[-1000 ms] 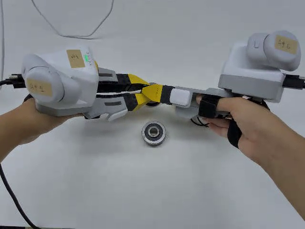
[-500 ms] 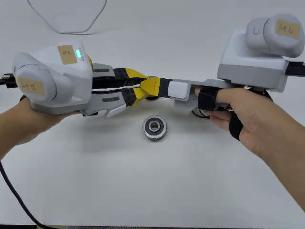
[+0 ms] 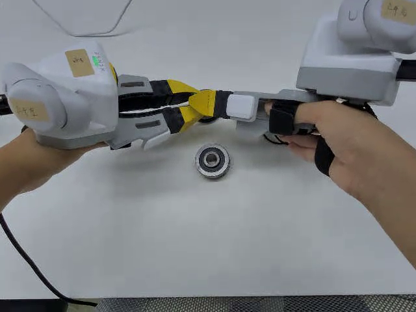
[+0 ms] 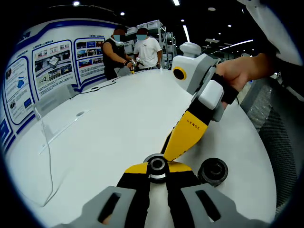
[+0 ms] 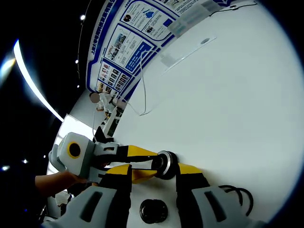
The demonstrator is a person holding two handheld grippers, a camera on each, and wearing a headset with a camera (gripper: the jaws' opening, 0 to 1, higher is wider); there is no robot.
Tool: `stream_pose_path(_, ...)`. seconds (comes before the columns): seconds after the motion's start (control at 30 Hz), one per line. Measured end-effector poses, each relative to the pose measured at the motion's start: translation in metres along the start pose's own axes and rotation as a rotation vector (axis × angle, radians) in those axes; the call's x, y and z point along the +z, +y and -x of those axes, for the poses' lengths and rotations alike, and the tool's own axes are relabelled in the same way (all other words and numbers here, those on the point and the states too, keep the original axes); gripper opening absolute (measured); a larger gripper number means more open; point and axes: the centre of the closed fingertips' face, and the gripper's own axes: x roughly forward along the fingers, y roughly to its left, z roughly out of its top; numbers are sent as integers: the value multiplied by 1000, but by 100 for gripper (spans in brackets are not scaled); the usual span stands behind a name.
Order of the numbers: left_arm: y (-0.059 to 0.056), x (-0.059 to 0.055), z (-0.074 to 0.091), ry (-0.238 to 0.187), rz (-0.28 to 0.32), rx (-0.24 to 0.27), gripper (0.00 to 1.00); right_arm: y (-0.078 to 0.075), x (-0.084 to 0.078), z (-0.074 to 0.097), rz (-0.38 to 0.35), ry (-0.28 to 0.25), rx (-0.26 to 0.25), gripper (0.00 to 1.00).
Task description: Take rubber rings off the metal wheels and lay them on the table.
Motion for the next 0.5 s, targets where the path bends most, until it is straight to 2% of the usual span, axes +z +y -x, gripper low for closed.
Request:
stream_pose_path(0.33, 0, 0, 0, -3, -2, -1, 12, 2, 0, 0, -9, 8, -7, 39)
stream_pose_path(0.5, 0, 1, 0, -3, -6, -1, 12, 4, -2, 0, -2, 24, -26, 40)
